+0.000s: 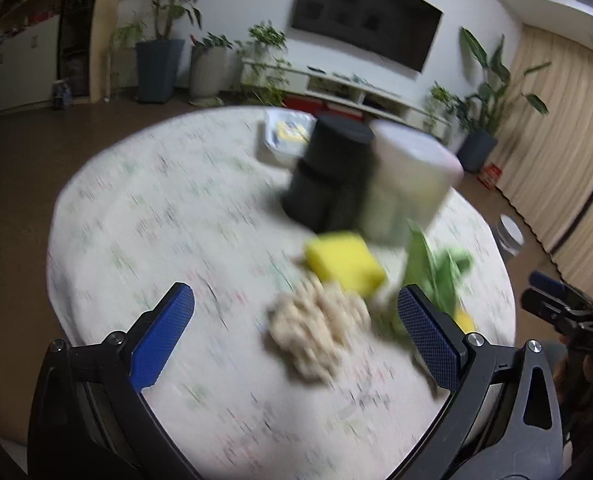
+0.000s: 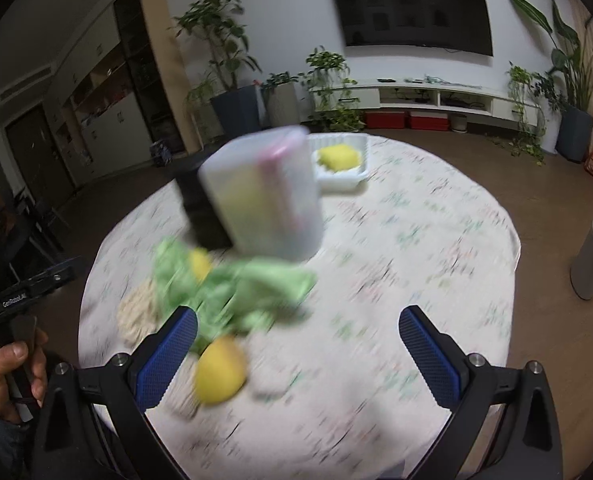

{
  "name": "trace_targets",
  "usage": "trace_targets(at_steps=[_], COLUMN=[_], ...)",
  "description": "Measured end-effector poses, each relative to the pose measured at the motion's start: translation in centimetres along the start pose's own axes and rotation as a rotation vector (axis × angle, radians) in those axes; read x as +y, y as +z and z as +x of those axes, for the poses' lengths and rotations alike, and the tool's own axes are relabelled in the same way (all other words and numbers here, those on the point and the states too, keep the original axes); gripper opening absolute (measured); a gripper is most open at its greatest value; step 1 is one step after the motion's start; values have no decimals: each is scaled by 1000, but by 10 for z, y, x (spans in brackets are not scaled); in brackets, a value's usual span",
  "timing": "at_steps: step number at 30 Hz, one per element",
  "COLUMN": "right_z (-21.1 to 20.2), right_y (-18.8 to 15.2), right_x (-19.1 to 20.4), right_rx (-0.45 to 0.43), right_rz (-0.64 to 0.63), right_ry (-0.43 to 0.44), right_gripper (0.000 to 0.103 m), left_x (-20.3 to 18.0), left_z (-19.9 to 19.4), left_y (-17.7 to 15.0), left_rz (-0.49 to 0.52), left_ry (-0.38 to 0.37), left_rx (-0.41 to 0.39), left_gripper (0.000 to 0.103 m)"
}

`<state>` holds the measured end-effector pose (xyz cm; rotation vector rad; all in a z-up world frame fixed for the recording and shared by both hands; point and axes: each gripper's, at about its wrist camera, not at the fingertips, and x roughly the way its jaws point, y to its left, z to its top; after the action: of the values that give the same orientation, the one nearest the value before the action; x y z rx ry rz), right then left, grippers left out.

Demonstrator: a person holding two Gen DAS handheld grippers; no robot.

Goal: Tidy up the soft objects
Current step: 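Grasp the cream loopy scrubber with left tool while right tool grasps white knitted pad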

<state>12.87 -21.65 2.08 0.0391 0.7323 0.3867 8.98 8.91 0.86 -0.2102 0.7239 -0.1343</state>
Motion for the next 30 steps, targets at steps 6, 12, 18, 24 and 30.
trace_targets(at_steps=[6, 12, 18, 24, 30], right_z=[-8, -9, 8, 19, 37], right_y=[-32, -43, -41, -36, -26], right_x=[33, 63, 58, 41, 22], right_rx=[35, 52, 111, 168, 211], right_rz=[-35, -112, -84, -43, -5], right_ry=[-18, -5, 20, 30, 21], right_gripper=[103, 84, 72, 66, 67], left_x=[-19, -29, -22, -13, -12], left_z=[-1, 9, 21, 40, 54], left_y=[-16, -25, -25, -21, -19], left_rz=[67, 125, 91, 59, 71], left_ry=[-1, 22, 3, 51, 78], left_rx=[24, 68, 112, 163, 193], left_gripper=[103, 103, 103, 103, 103])
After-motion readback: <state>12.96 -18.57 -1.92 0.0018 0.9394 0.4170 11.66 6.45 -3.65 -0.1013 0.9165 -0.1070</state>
